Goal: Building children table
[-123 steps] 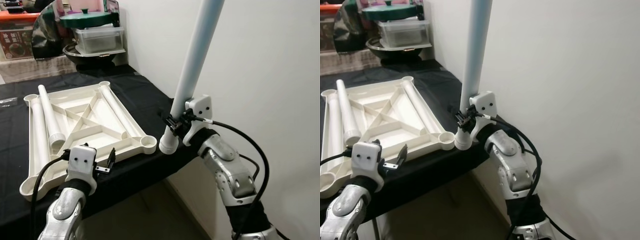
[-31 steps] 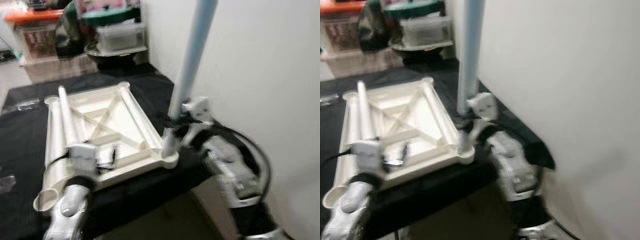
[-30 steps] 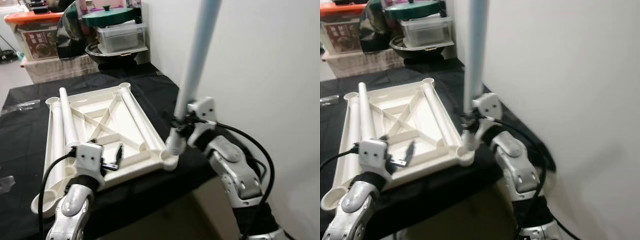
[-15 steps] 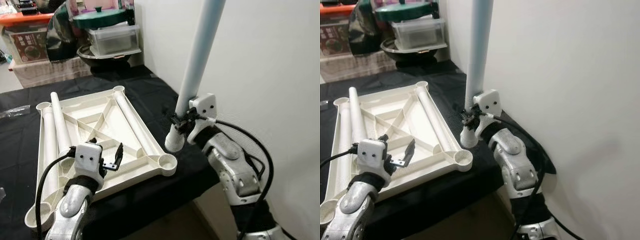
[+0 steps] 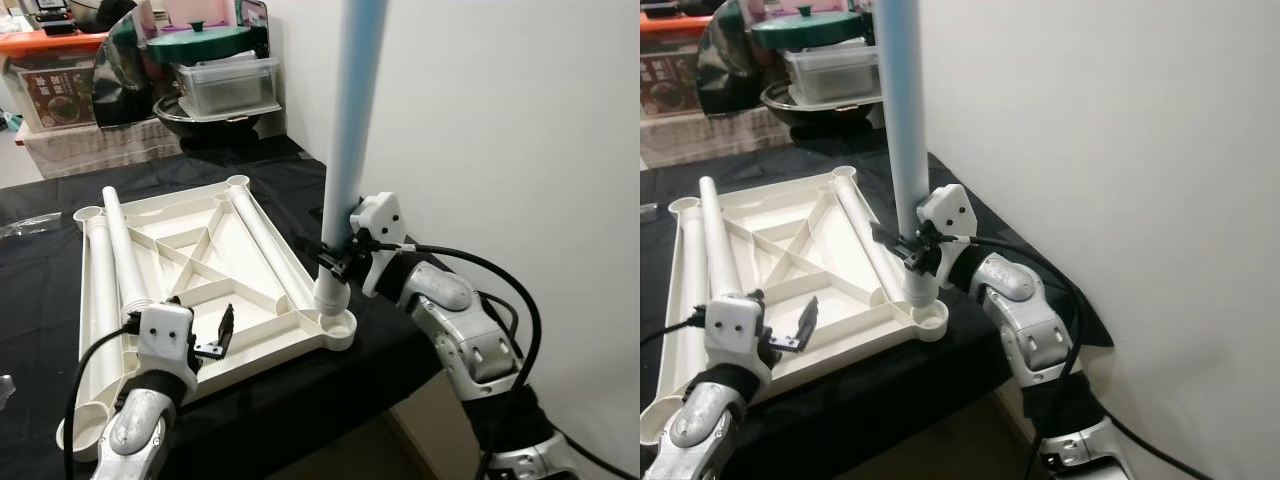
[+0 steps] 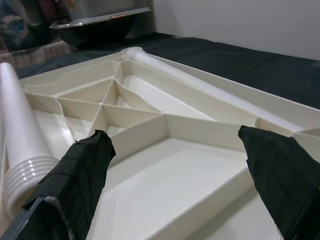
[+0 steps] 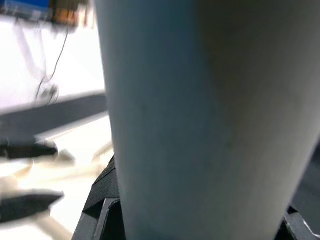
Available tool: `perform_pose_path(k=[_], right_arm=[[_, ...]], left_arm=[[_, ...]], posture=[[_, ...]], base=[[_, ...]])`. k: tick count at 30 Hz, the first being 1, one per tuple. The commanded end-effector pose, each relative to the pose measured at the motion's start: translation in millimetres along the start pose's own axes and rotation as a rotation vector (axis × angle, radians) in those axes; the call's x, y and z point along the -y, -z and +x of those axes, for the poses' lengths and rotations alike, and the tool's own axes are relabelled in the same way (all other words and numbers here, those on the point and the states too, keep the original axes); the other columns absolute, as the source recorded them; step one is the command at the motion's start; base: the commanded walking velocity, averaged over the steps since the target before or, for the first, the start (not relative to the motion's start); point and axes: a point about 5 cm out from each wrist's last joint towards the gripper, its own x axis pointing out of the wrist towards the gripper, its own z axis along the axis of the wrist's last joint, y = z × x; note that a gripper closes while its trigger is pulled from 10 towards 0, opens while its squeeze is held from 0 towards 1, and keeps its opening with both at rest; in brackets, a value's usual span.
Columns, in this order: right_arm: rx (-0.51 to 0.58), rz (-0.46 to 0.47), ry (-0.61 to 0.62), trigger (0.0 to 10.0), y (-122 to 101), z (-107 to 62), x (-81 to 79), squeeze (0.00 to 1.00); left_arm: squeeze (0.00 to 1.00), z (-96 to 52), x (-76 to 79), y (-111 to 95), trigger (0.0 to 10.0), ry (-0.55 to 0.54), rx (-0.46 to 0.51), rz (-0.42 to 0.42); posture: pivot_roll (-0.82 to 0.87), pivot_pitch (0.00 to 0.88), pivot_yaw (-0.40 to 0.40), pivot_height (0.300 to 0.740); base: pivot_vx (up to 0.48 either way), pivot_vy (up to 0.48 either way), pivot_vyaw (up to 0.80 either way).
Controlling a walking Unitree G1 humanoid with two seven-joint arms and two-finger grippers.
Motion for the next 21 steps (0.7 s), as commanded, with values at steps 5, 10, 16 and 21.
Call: perform_pose_path(k=[5,10,16,21], right_arm=[[-0.07,0.012,-0.073,10.0,15.4,4.6,11.4,0.0],[-0.095,0.031,-0.089,10.0,15.9,7.3,23.0,0.0],[-0.069,0.05,-0.09,10.0,15.4,7.7,22.4,0.0],[-0.06,0.059,-0.095,10.0,18.1,8.5,21.8,0.0]], left_arm=[[0.0,-4.1,2.6,-1.4,10.0,-0.003,-0.003,0.001],[0.0,-5.8,5.8,-2.7,10.0,0.002,0.001,-0.009],[0.0,-7.9,6.4,-2.8,10.0,0.01,-0.002,-0.015],[0.0,-6.8,7.8,-2.7,10.0,0.017,-0.004,-0.014]], posture=[[0.06,0.0,-0.058,0.74],[0.06,0.0,-0.064,0.74],[0.06,0.0,-0.056,0.74],[0.05,0.0,-0.052,0.74]], base=[[0.0,0.0,0.0],[0.0,0.0,0.0],[0.0,0.0,0.0],[0.0,0.0,0.0]])
